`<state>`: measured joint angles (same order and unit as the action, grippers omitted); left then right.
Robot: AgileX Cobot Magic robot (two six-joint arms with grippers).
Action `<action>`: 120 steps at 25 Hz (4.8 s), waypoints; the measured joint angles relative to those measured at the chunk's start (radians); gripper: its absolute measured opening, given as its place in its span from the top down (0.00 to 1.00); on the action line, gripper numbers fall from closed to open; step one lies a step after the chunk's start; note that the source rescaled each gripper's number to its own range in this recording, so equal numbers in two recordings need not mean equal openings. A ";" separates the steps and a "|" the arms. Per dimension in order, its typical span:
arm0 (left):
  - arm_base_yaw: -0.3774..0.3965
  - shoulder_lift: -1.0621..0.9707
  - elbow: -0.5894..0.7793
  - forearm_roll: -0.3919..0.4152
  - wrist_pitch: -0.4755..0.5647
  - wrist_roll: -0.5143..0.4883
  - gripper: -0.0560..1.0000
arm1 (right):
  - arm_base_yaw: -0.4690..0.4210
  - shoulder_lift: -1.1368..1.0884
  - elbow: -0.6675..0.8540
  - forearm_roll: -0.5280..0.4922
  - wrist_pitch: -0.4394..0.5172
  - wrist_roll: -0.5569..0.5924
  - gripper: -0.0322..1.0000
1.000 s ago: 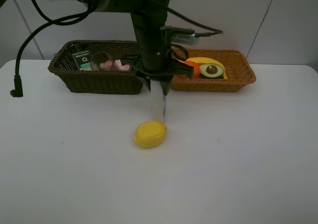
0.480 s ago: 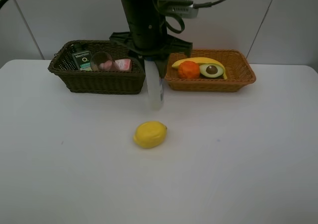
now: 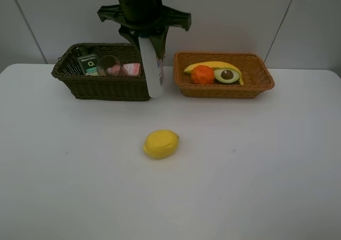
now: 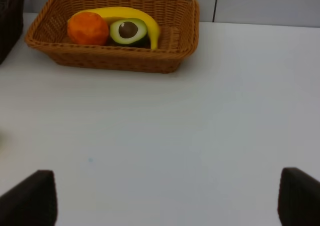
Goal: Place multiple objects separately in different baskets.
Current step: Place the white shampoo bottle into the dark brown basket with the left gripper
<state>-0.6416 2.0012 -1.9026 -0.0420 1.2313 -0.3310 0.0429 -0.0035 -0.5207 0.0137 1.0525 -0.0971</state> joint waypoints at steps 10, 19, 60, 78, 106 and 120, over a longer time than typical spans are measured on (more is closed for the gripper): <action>0.076 -0.001 -0.099 0.003 0.001 0.065 0.46 | 0.000 0.000 0.000 0.000 0.000 0.000 0.10; 0.148 0.015 -0.099 0.054 -0.075 0.162 0.46 | 0.000 0.000 0.000 0.000 0.000 0.000 0.10; 0.172 0.271 -0.099 0.134 -0.341 0.226 0.46 | 0.000 0.000 0.000 0.000 0.000 0.000 0.10; 0.172 0.298 -0.099 0.128 -0.336 0.281 0.46 | 0.000 0.000 0.000 0.000 0.000 0.000 0.10; 0.172 0.288 -0.101 0.135 -0.326 0.283 0.13 | 0.000 0.000 0.000 0.000 0.000 0.000 0.10; 0.171 0.207 -0.101 0.164 -0.199 0.283 0.07 | 0.000 0.000 0.000 0.000 0.000 0.000 0.10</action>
<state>-0.4703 2.2080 -2.0034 0.1220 1.0322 -0.0475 0.0429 -0.0035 -0.5207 0.0139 1.0525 -0.0971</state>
